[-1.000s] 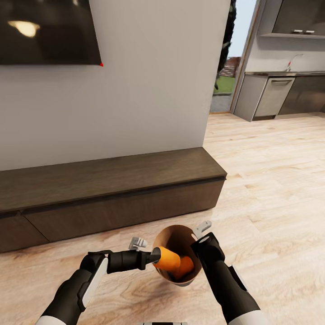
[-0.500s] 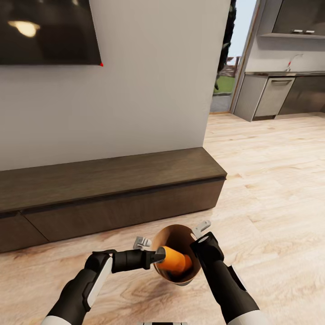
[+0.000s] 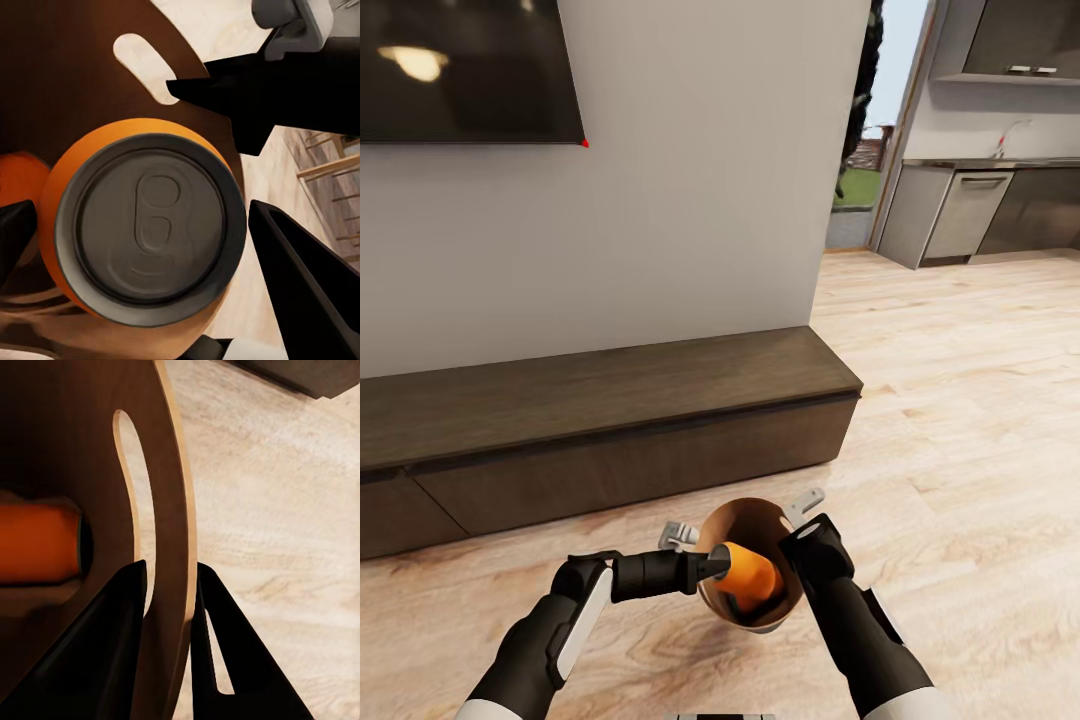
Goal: Put the three can of soda from the living room inside the tash can in the kitchen.
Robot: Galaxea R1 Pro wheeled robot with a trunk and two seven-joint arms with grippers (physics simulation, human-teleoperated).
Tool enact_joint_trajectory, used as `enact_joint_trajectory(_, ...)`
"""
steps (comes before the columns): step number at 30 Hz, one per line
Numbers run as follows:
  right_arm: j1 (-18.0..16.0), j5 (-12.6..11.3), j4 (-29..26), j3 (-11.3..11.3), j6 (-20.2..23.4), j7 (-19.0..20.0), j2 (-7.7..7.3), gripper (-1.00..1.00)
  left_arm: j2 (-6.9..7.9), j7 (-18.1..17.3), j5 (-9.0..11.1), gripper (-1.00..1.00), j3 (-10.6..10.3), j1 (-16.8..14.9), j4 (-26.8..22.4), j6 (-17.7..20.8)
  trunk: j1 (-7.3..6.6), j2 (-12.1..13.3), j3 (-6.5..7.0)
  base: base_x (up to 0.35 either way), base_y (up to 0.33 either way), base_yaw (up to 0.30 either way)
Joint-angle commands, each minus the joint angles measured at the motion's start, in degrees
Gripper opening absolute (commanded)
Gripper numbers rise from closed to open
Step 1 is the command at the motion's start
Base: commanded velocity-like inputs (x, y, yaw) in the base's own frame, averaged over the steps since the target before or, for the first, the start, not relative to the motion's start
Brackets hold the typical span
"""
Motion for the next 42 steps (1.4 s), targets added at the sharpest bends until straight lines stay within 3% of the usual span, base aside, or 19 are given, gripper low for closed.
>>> enact_joint_trajectory(1, -0.02, -0.20, -0.02, 0.05, 0.01, 0.29, 0.03, -1.00, 0.00, 0.03, 0.00, -1.00, 0.00, 0.00, -0.01, 0.01, 0.00, 0.00, 0.01, 0.000, 0.000, 0.000)
enact_joint_trajectory(22, -0.02, -0.21, -0.02, 1.23, 0.01, 0.25, 0.06, -1.00, -0.09, 3.83, -0.33, -1.00, 0.00, 0.00, 0.71, -0.23, 0.00, 0.00, 0.01, 0.000, 0.000, 0.000)
enact_joint_trajectory(25, -0.02, -0.21, -0.06, 1.37, 0.01, 0.25, 0.24, -1.00, -0.25, 5.95, -0.37, -1.00, -0.06, 0.00, 1.29, -1.11, 0.00, 0.00, 0.01, 0.000, 0.000, 0.000)
enact_joint_trajectory(31, -0.02, -0.21, -0.18, 1.40, 0.07, 0.25, 0.33, -1.00, -0.58, 7.49, -0.42, -1.00, -2.21, 0.00, 1.75, -1.60, 0.00, 0.00, 0.01, 0.000, 0.000, 0.000)
enact_joint_trajectory(42, 0.02, -0.21, -0.20, 1.41, 0.09, 0.25, 0.41, -1.00, -1.85, 8.43, -0.32, -1.00, -2.96, -2.06, 7.71, -4.10, 0.00, 0.00, 0.01, 0.000, 0.000, 0.000)
